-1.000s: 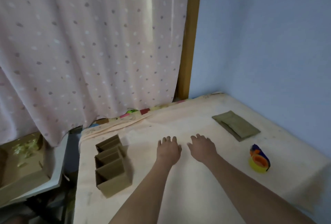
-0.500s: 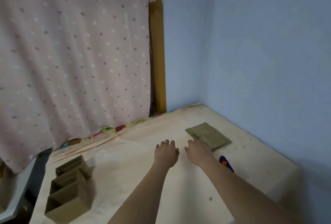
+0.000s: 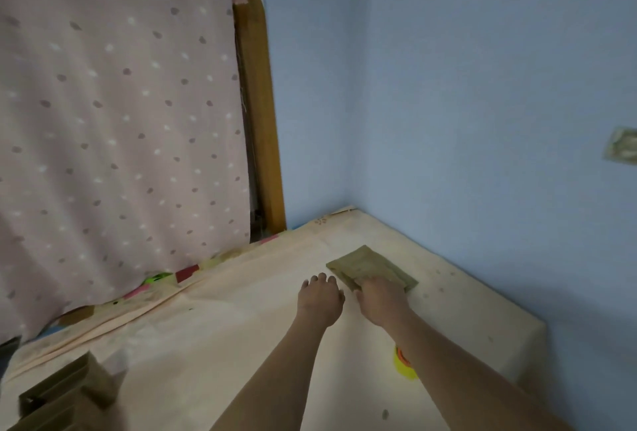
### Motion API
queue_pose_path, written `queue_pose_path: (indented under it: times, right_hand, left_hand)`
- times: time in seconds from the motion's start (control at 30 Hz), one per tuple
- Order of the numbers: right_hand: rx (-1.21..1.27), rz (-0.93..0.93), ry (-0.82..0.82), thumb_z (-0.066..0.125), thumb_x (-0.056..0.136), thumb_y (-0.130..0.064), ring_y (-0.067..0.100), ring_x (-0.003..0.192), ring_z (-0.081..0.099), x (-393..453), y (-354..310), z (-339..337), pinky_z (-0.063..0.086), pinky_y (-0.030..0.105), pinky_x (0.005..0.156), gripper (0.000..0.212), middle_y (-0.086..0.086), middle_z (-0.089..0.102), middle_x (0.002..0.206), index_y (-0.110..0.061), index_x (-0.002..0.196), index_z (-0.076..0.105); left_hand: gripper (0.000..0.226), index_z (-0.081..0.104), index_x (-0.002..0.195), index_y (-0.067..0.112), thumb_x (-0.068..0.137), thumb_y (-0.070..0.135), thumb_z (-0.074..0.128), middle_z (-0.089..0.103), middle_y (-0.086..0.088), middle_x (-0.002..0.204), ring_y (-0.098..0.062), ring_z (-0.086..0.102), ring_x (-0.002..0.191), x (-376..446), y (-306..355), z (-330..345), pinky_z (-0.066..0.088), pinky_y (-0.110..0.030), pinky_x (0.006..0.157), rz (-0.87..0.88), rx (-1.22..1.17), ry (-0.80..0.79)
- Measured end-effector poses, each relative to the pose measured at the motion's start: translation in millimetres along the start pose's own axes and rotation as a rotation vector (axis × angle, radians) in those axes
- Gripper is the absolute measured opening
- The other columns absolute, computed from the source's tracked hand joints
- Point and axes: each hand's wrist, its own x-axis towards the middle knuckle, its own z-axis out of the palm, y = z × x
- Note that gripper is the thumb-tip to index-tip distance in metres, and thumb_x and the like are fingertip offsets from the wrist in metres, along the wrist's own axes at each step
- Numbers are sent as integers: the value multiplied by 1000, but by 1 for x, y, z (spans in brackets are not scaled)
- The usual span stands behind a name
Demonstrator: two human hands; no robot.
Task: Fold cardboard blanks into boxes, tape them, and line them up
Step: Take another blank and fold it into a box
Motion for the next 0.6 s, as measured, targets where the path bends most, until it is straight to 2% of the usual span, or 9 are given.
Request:
queue_pose_path:
  times: [0.2,0.33,0.47,0.6]
  right_hand:
    - [-23,68,79,47,99,-40,18,98,66,37,21,19,55,33,84,29,-3,69,107,-23,109,69]
    - [-70,78,75,53,95,-43,16,89,66,52,29,29,54,29,72,24,-6,68,97,-25,100,68]
    - [-47,70,57,50,95,-47,18,90,66,69,43,43,54,31,73,27,-6,68,99,-28,104,66]
    - [-3,11,39,51,101,-32,23,93,66,64,50,29,41,26,69,25,3,70,100,-15,103,69]
  left_hand:
    - [47,43,142,9,103,34,35,44,-14,146,-31,41,133,35,10,10,30,-43,113,84,-32,28]
    - [48,42,144,9,104,35,34,43,-13,147,-30,41,133,49,12,25,31,-42,113,97,-56,18]
    - [47,43,143,10,104,33,34,43,-12,147,-29,39,135,70,17,35,29,-42,115,99,-71,21]
    - [47,42,144,9,104,32,35,41,-13,149,-29,37,136,87,29,46,27,-42,117,111,-92,7]
